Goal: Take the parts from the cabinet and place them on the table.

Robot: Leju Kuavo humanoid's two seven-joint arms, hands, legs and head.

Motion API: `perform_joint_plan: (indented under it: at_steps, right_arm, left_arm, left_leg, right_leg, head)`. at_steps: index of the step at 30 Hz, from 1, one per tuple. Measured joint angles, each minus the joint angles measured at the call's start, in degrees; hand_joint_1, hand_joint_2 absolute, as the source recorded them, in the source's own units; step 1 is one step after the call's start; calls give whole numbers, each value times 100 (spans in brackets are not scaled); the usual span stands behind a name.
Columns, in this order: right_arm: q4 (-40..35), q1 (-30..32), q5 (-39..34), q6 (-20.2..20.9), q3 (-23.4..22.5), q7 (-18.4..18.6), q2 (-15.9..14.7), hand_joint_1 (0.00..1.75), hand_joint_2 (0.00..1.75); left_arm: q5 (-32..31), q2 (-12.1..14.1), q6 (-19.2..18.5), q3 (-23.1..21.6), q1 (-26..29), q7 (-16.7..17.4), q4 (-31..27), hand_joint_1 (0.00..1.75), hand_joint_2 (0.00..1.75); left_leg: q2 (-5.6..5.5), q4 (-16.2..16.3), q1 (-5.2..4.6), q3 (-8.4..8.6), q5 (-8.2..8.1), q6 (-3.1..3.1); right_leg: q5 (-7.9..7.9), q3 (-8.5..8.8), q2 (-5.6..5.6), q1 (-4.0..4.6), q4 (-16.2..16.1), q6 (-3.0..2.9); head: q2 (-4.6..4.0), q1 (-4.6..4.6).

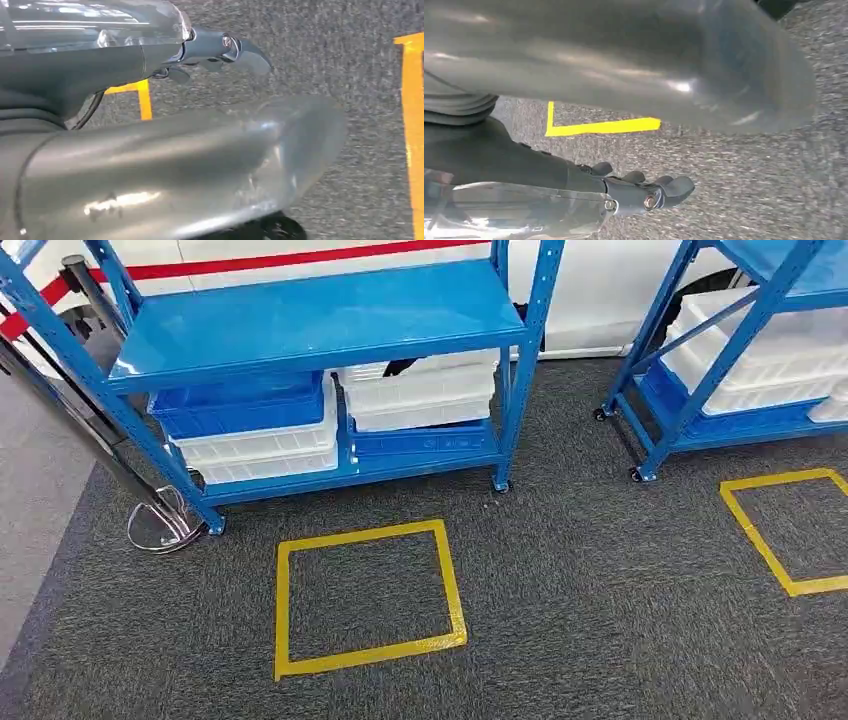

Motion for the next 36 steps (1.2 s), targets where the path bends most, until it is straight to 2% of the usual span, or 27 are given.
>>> perform_joint_plan:
  at_steps: [2,3,4,6,7,9,10,12,13,14,15,16,18,19,20,21,22,24,26,27,28,29,30,31,33,35,36]
  right_arm:
    - [-2,-34,-2,0,2,4,2,0,0]
    - [-2,-34,-2,9,2,9,2,0,0]
    - [-2,-67,-2,7,2,11,9,0,0]
    - [-7,-71,-2,7,4,9,9,0,0]
    - [-11,-78,-2,5,4,9,9,0,0]
    - [-13,-65,0,7,2,13,7,0,0]
    - [-17,-49,0,7,2,13,4,0,0]
    - [-26,-16,0,11,2,13,0,0,0]
    - [-33,10,0,13,2,17,0,0,0]
    - [-42,44,0,13,2,20,-2,0,0]
    - [-42,95,0,15,0,22,-4,0,0]
    - [-46,90,0,15,0,22,-9,0,0]
    - [-52,18,4,13,4,26,-7,0,0]
    - [-57,8,4,13,7,26,-7,0,0]
    - [-57,-27,4,13,11,26,-2,0,0]
    - [-61,-24,4,7,11,26,-4,0,0]
    - [-68,-33,4,5,13,24,-4,0,0]
    - [-68,-29,4,7,13,28,-4,0,0]
    - [-68,-4,4,9,11,28,-4,0,0]
    - [-68,2,4,9,11,28,-4,0,0]
    - [-68,6,4,7,11,28,-2,0,0]
    - [-68,0,4,7,11,31,-2,0,0]
    - [-68,73,4,7,11,31,-2,0,0]
    - [-68,38,4,9,9,24,0,0,0]
    - [-72,-13,4,2,11,39,2,0,0]
    - [-74,-90,4,2,15,33,2,0,0]
    - [-74,-109,4,2,15,33,2,0,0]
  left_arm:
    - [9,0,4,-11,-16,-2,0,0,0]
    - [7,0,4,-13,-11,0,0,0,0]
    - [9,-2,7,-13,-22,0,0,0,0]
    - [9,-13,4,-17,-9,-7,0,0,0]
    - [9,-15,2,-17,-27,0,0,0,0]
    - [9,-18,2,-17,-32,2,0,0,0]
    - [11,-20,2,-17,-20,4,0,0,0]
    - [18,-26,-2,-17,14,20,0,0,0]
    - [20,-35,-2,-17,25,26,0,0,0]
    - [22,-42,-2,-17,32,39,0,0,0]
    - [26,-46,-2,-15,42,53,0,0,0]
    - [26,-59,-2,-17,49,66,2,0,0]
    - [26,-66,-2,-24,-4,74,2,0,0]
    - [29,-66,0,-35,-66,76,2,0,0]
    - [31,-64,0,-42,-116,90,0,0,0]
    - [33,-64,0,-44,-135,92,0,0,0]
    - [33,-66,0,-44,-145,94,0,0,0]
    - [33,-66,-2,-42,-91,114,2,0,0]
    - [33,-68,4,-39,-21,131,2,0,0]
    - [33,-68,15,-39,-5,151,2,0,0]
    - [33,-66,26,-39,0,166,2,0,0]
    - [33,-66,31,-39,30,175,2,0,0]
    - [29,-66,31,-37,81,179,2,0,0]
    - [31,-66,33,-33,110,188,2,0,0]
    - [26,-68,33,-37,62,210,2,0,0]
    - [26,-74,35,-48,-47,203,2,0,0]
    - [26,-77,33,-50,-76,203,2,0,0]
  left_leg:
    - [2,-167,-43,112,-148,70]
    - [-5,-242,-41,169,-207,115]
    - [-62,-345,-10,380,-234,154]
    - [-61,-537,26,633,-306,187]
    - [-59,-605,24,796,-387,227]
    - [-96,-648,27,1016,-546,230]
    - [-124,-662,33,1163,-657,215]
    - [-184,-680,56,1441,-866,179]
    - [-199,-690,70,1613,-1003,154]
    - [-200,-693,74,1755,-1138,131]
    - [-197,-672,61,1876,-1267,90]
    - [-213,-709,47,2000,-1400,35]
    - [-195,-851,47,2288,-1440,-48]
    - [-197,-639,48,2205,-1246,-70]
    - [-180,-134,59,1976,-1025,-93]
    - [-143,426,64,1643,-819,-125]
    - [-120,918,72,1263,-814,-147]
    - [-105,1320,86,653,-1331,-184]
    - [-102,1196,90,189,-1922,-193]
    - [-99,994,90,8,-1983,-186]
    - [-99,736,88,-154,-1781,-167]
    - [-96,402,85,-301,-1148,-122]
    - [-80,-21,76,-445,24,-52]
    - [-72,-243,40,-615,593,-15]
    - [-93,98,9,-601,427,65]
    - [-115,75,5,-550,316,176]
    - [-124,25,10,-487,274,207]
  right_leg:
    - [-34,149,-16,-32,-97,86]
    - [87,179,-17,-28,-14,137]
    - [290,86,-19,-18,273,200]
    - [556,-366,35,-32,975,231]
    - [491,-794,70,-33,1438,202]
    - [3,-1279,86,-42,1716,232]
    - [-272,-1486,88,-50,1696,267]
    - [-410,-1666,86,-52,1371,290]
    - [-215,-1694,85,-51,1024,301]
    - [376,-1711,77,-51,637,287]
    - [1250,-1757,66,-39,296,258]
    - [1388,-1694,62,-7,342,167]
    - [1156,-1556,94,12,399,48]
    - [1067,-1447,87,12,359,3]
    - [991,-1285,110,-33,266,-42]
    - [910,-1125,89,-39,187,-75]
    - [823,-949,90,-41,101,-102]
    - [642,-555,115,-41,-72,-97]
    - [450,-131,152,-51,-219,-70]
    - [361,72,164,-54,-262,-49]
    - [246,235,205,-54,-275,-25]
    - [115,388,186,-51,-278,-9]
    - [-34,442,191,-49,-292,6]
    - [-166,535,244,-10,-103,59]
    - [-434,655,260,-26,-149,155]
    - [-537,843,226,-58,-279,255]
    - [-601,811,177,-63,-155,256]
  head:
    - [0,-35]
    - [0,-35]
    - [0,-28]
    - [0,-6]
    - [2,23]
    - [2,31]
    - [2,55]
    - [0,55]
    - [2,57]
    - [0,75]
    - [0,107]
    - [2,105]
    - [2,53]
    - [0,77]
    - [2,74]
    - [0,44]
    - [2,22]
    - [2,28]
    - [0,26]
    - [0,17]
    - [0,26]
    - [0,11]
    - [0,-2]
    - [0,-15]
    - [2,0]
    - [2,-7]
    - [2,13]
